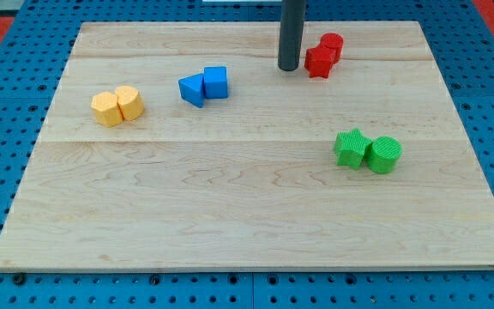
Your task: Point at the blue triangle
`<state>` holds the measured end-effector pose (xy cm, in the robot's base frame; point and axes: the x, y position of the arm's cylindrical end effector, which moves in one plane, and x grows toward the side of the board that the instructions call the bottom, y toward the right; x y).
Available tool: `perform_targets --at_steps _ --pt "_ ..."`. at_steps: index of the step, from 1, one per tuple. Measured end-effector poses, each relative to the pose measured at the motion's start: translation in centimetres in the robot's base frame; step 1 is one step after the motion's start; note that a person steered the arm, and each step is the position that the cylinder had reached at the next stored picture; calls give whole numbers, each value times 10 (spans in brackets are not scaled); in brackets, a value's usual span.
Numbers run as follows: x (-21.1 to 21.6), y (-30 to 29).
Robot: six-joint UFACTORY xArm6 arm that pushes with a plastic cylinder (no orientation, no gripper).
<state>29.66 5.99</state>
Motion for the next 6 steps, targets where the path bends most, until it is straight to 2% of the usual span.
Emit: perform_targets --at_steps 3,4,5,6 --pt "0 -2" --pt "14 -2" --pt "82 -5" --pt "118 -50"
